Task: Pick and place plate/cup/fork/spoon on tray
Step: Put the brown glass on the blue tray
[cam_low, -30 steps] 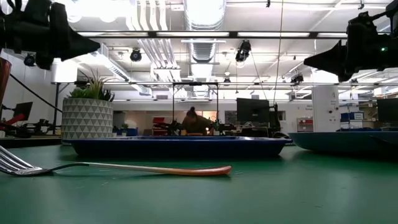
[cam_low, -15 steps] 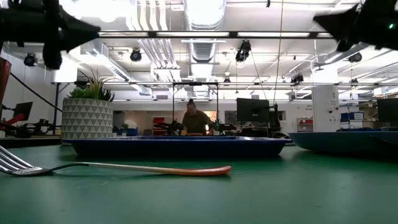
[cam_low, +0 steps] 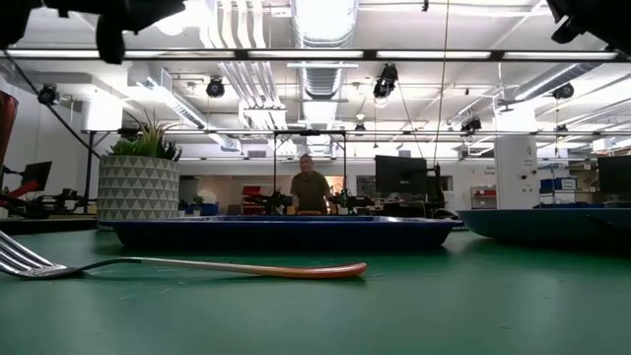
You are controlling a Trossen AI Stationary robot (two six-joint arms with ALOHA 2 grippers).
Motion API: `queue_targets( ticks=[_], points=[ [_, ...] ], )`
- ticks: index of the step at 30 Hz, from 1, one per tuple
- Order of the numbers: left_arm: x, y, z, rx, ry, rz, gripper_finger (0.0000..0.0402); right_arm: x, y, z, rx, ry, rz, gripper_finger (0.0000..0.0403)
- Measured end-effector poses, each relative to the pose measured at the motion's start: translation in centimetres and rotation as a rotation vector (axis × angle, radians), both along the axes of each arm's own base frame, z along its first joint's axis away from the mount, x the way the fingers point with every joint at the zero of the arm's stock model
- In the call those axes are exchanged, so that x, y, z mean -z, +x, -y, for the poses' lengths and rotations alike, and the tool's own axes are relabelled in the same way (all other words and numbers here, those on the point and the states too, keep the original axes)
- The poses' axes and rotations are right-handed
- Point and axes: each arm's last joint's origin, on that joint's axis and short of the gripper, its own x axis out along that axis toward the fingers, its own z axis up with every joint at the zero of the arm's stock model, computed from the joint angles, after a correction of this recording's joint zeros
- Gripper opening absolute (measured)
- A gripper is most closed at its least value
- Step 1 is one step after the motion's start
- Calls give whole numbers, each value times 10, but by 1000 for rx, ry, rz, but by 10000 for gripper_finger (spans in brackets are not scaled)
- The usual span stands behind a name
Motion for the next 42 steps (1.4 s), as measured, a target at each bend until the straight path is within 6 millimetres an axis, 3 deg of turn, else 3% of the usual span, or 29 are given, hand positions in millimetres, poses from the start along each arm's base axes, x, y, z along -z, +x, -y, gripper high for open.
queue_targets(
  ticks=[6, 13, 19, 23, 28, 31, 36, 42],
  points=[
    [-6, 31, 13, 21, -41, -21, 44, -4, -3, 0, 25, -30, 38, 9],
    [-33, 64, 30, 123, -118, -3, 44, -13, -6, -1, 54, -61, 59, 9],
    [-54, 91, 42, 129, -187, -196, 44, -20, -9, -1, 91, -96, 70, 9],
    [-62, 93, 45, 161, -444, -356, 44, -24, -11, -1, 106, -112, 80, 9],
    [-56, 89, 68, 366, -961, -811, 44, -26, -11, -1, 149, -151, 76, 9],
    [-50, 84, 83, 256, -1211, -989, 44, -26, -11, -1, 172, -173, 71, 9],
    [-48, 86, 106, 110, -1394, -1054, 44, -26, -12, -2, 196, -195, 72, 9],
    [-28, 84, 131, 35, -1466, -1171, 44, -26, -12, -2, 211, -209, 70, 9]
  ],
)
